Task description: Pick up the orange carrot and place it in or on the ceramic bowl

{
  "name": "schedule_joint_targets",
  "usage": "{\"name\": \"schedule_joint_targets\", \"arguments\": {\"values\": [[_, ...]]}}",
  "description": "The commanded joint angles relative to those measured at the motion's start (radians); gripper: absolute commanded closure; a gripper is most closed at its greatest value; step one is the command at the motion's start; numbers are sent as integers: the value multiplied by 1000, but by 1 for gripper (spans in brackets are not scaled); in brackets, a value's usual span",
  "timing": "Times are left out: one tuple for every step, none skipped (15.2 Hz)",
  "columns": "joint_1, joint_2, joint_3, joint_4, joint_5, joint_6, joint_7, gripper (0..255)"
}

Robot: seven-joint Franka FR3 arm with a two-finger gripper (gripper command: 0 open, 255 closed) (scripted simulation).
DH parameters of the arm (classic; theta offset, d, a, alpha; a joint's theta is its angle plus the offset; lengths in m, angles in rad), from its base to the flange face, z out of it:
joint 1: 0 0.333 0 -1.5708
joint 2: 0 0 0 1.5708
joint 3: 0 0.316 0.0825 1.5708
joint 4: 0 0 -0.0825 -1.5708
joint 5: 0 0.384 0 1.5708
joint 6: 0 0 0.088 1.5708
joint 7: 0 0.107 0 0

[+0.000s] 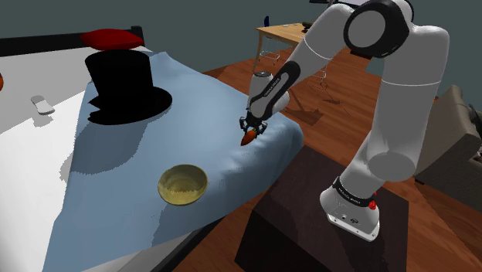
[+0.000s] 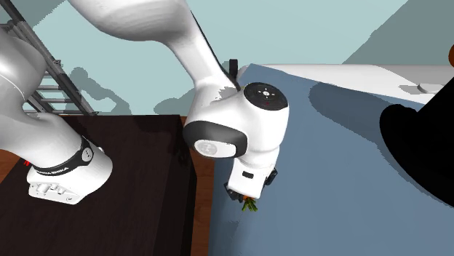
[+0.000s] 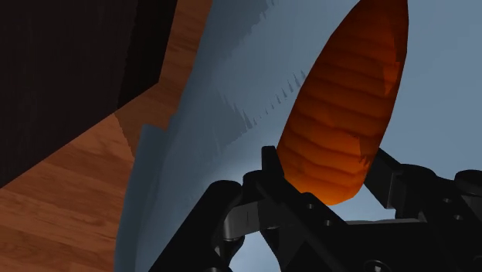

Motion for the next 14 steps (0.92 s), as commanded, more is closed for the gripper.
{"name": "schedule_joint_targets", "arguments": {"values": [[6, -28, -6, -4, -8, -24, 5, 255], [8, -42, -9, -6, -12, -36, 7, 255], [11, -56, -12, -7, -16, -49, 9, 255], [13, -70, -15, -8, -20, -61, 12, 255], [15, -84, -18, -9, -24, -74, 14, 255], [16, -97, -20, -10, -28, -86, 16, 255], [18, -111, -22, -11, -32, -99, 18, 255], [20, -124, -25, -11, -37, -112, 20, 255], [21, -137, -26, -11, -41, -125, 22, 255], [23, -150, -28, -11, -45, -138, 24, 255], [24, -162, -30, -10, -48, -150, 26, 255], [41, -164, -21, -11, -52, -153, 56, 255], [59, -164, -13, -9, -56, -156, 84, 255], [76, -164, -4, -7, -59, -160, 113, 255]]}}
